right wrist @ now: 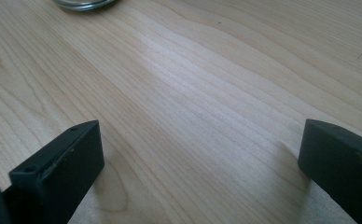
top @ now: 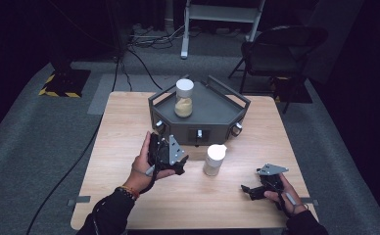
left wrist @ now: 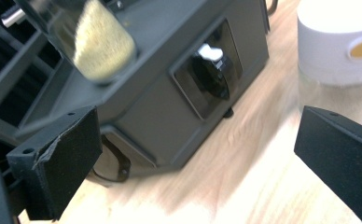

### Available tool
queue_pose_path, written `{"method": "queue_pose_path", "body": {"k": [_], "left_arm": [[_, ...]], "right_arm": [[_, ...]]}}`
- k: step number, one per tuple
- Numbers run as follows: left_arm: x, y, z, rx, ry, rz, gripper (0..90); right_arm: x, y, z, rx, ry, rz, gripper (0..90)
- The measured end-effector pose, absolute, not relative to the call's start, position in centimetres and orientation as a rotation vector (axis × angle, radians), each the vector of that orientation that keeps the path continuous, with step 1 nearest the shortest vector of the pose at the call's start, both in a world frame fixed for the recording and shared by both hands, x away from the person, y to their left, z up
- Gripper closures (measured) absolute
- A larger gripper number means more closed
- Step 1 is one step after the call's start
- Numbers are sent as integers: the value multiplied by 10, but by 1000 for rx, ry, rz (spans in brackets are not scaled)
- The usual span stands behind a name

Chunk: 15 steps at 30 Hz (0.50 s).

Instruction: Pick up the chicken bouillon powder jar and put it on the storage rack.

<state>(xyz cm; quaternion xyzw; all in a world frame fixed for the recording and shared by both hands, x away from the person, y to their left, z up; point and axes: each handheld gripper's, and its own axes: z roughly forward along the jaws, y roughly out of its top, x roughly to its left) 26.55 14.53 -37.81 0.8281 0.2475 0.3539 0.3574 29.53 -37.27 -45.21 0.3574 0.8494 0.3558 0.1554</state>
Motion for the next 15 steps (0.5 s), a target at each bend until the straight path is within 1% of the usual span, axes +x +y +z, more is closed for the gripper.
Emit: {"method": "queue_pose_path", "body": {"k": [8, 12, 15], "left_arm": [[259, 146, -393, 2197, 646, 911, 5], [257, 147, -405, 2226, 663, 891, 7], [254, 147, -414, 2262, 670, 900, 8]], "right_arm": [[295, -373, -452, 1024, 2433, 1019, 0], [295, -373, -452, 1024, 2433, 1019, 0], [295, -373, -452, 1024, 2433, 1019, 0]]}}
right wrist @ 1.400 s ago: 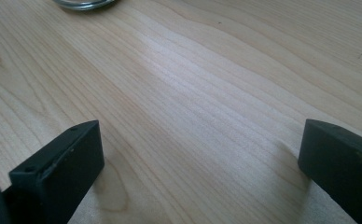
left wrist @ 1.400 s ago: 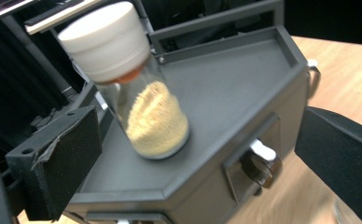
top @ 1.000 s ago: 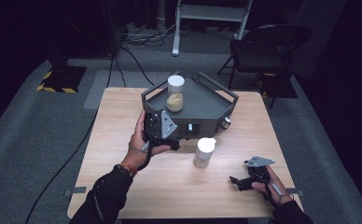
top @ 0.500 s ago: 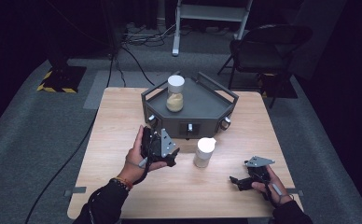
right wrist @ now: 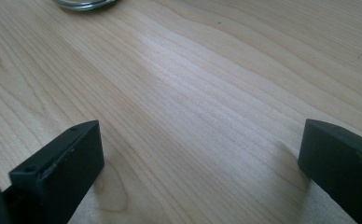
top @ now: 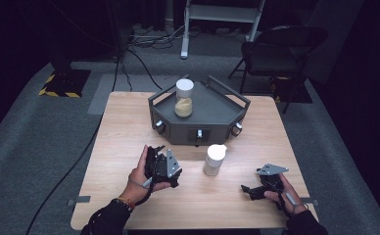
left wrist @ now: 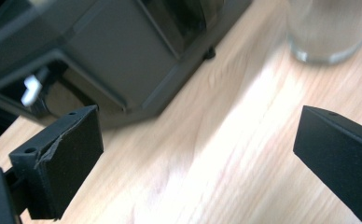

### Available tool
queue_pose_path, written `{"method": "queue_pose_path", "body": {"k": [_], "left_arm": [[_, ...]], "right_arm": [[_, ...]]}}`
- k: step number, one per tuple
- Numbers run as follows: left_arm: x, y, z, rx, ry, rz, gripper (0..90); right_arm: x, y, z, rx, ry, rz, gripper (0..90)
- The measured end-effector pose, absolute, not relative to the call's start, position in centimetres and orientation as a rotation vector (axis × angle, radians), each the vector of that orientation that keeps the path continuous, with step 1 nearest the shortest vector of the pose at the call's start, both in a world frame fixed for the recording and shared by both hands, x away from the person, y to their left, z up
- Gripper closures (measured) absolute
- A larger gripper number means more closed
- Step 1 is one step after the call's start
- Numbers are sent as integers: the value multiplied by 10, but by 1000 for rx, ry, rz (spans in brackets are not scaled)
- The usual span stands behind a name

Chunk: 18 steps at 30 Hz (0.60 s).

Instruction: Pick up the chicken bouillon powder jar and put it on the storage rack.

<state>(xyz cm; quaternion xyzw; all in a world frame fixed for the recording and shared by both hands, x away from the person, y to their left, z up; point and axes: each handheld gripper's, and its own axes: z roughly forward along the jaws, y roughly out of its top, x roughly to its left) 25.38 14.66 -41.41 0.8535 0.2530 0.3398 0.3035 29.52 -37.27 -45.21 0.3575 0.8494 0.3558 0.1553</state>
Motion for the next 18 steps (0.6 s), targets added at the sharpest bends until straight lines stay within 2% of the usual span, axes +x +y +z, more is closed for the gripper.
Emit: {"method": "queue_pose_path", "body": {"k": [13, 18], "left_arm": [[243, 163, -441, 2318, 772, 869, 9], [246, 178, -444, 2303, 851, 799, 9]], "right_arm": [[295, -373, -452, 1026, 2430, 1018, 0], [294, -373, -452, 1026, 2429, 1019, 0]]}}
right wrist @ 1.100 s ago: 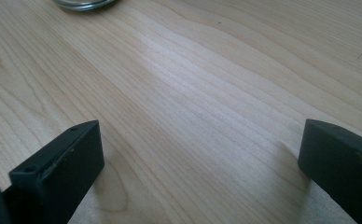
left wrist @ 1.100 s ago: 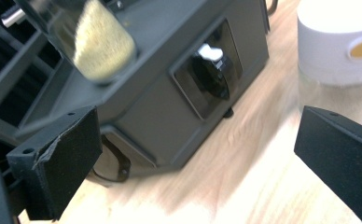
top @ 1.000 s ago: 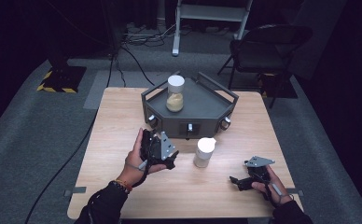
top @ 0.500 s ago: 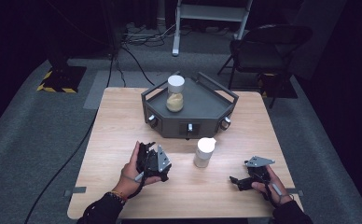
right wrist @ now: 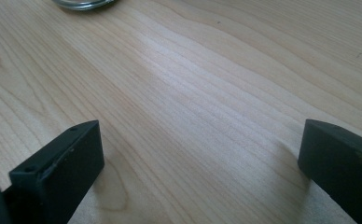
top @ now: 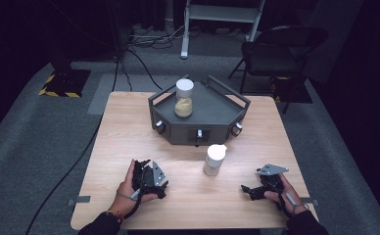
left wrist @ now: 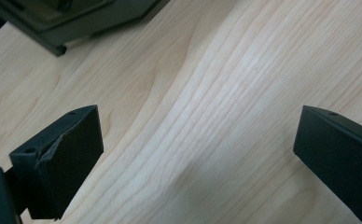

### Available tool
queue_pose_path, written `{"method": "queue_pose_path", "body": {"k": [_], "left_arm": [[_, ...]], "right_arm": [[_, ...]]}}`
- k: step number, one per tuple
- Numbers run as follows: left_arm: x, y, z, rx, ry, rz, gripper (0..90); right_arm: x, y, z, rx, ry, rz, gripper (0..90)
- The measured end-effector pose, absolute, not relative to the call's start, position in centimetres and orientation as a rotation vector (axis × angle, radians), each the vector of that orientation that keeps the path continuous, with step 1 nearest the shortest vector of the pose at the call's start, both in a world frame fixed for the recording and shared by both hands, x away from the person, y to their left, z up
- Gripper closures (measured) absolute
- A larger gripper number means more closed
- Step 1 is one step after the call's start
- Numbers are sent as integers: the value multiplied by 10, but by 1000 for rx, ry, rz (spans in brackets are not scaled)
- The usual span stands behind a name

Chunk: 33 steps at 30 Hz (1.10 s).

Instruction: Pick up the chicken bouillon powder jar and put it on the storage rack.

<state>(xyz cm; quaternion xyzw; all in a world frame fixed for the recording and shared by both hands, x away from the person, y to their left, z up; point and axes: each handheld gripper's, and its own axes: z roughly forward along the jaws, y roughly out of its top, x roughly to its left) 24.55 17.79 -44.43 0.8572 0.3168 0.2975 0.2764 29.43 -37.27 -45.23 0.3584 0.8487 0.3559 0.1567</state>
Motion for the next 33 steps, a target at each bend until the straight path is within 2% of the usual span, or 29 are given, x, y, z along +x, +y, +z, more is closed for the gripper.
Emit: {"method": "queue_pose_path", "body": {"k": [9, 18, 33], "left_arm": [[257, 200, -448, 2255, 961, 672, 3], [282, 233, -452, 2176, 1068, 430, 1], [285, 237, -451, 2182, 1063, 405, 0]], "right_arm": [[294, -373, -452, 1026, 2429, 1018, 0], [294, -373, -452, 1026, 2429, 1019, 0], [296, -373, -452, 1024, 2434, 1019, 0]]}}
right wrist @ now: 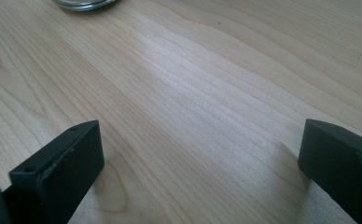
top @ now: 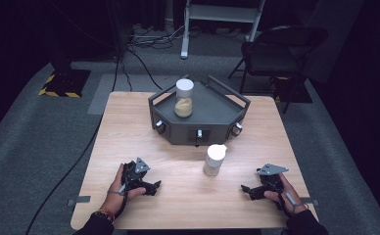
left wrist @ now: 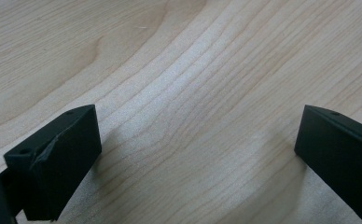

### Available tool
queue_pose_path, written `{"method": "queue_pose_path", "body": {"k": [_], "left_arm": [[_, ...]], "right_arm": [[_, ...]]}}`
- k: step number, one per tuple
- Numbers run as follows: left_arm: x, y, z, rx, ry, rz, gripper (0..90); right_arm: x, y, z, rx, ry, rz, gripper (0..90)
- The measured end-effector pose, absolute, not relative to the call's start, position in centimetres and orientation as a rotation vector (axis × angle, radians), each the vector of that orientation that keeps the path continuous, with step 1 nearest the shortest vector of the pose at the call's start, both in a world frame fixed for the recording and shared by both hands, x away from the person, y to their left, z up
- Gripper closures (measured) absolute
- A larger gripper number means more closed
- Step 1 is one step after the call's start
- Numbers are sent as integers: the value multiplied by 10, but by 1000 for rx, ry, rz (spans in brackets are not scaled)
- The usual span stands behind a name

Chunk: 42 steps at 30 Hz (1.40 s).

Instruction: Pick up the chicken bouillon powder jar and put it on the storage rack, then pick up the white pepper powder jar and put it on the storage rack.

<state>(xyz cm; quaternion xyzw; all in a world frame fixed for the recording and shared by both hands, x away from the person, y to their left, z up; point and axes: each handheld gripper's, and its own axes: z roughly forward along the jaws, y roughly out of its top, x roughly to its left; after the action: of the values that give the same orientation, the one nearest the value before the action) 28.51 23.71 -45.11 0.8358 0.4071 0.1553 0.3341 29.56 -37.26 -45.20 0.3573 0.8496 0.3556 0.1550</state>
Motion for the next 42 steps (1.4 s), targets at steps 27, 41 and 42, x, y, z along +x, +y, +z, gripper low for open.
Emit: {"method": "queue_pose_path", "body": {"k": [27, 41, 42], "left_arm": [[286, 238, -451, 2184, 1055, 404, 0], [286, 237, -451, 2184, 1053, 404, 0], [286, 237, -451, 2184, 1053, 404, 0]], "right_arm": [[294, -373, -452, 1025, 2431, 1018, 0], [288, -369, -449, 987, 2406, 1028, 14], [287, -370, -448, 993, 2401, 1038, 15]]}}
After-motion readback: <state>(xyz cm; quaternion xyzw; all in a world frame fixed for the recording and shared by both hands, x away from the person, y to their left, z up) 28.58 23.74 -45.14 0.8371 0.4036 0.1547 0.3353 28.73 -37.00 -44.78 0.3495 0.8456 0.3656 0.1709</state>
